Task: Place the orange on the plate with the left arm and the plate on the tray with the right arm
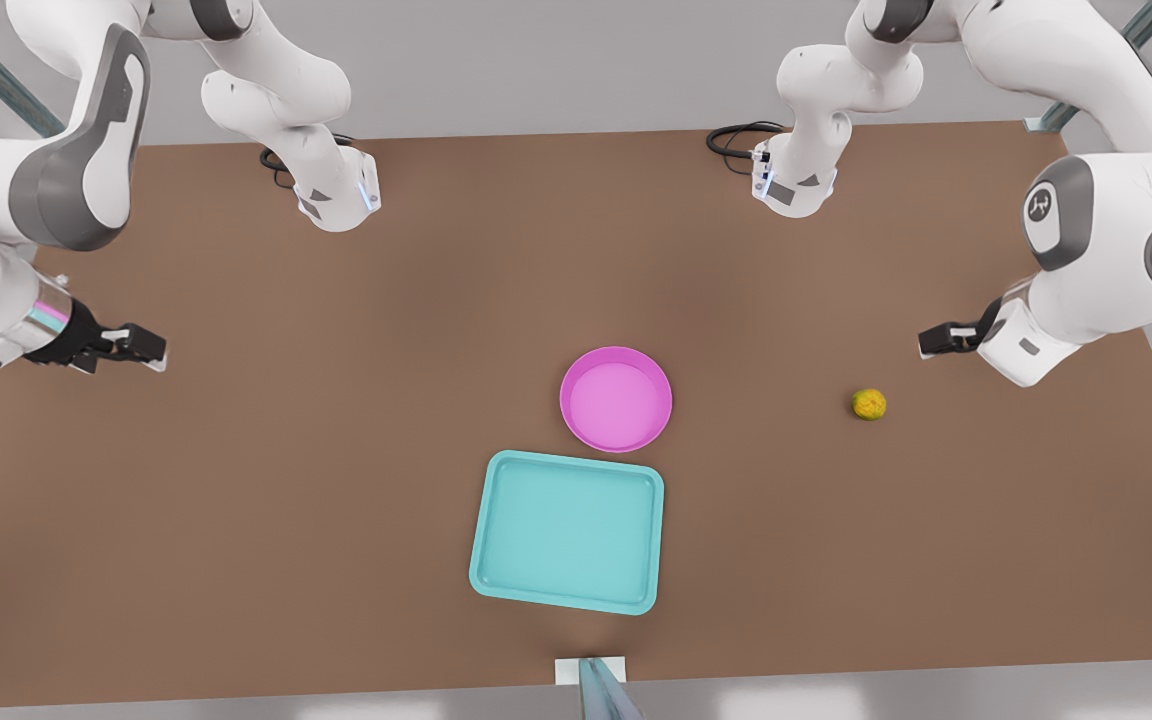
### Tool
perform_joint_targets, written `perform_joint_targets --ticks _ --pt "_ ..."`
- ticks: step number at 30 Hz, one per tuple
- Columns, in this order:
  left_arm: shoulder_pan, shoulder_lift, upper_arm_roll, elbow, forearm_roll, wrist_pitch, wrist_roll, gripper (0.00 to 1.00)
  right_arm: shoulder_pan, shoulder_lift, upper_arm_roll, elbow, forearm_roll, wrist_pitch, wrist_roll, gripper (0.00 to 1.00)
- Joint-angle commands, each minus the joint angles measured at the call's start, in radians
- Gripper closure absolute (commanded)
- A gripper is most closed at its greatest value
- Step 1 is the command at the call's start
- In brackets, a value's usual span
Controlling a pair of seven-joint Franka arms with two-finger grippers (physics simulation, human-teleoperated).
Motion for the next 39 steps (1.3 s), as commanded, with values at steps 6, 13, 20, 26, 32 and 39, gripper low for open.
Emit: perform_joint_targets --ticks 6,13,20,26,32,39 --pt "-0.006 0.103 0.001 -0.399 -0.003 0.469 0.024 0.00 0.002 0.005 -0.001 0.000 0.001 0.037 -0.065 0.00" --pt "0.005 0.186 0.003 -0.608 -0.002 0.836 0.031 0.00 0.000 0.016 0.001 -0.003 0.001 0.036 -0.065 0.00" --pt "0.042 0.244 0.008 -0.608 0.000 0.854 0.061 0.00 0.002 0.027 0.001 -0.007 0.004 0.030 -0.064 0.00" --pt "0.055 0.279 0.018 -0.611 0.001 0.840 0.053 0.00 0.002 0.034 0.001 -0.007 0.006 0.031 -0.064 0.00" --pt "0.055 0.279 0.018 -0.642 0.001 0.829 0.054 0.00 0.002 0.037 0.002 -0.010 0.007 0.024 -0.065 0.00" --pt "0.055 0.315 0.018 -0.640 0.001 0.842 0.053 0.00 0.002 0.042 0.002 -0.009 0.009 0.022 -0.065 0.00"
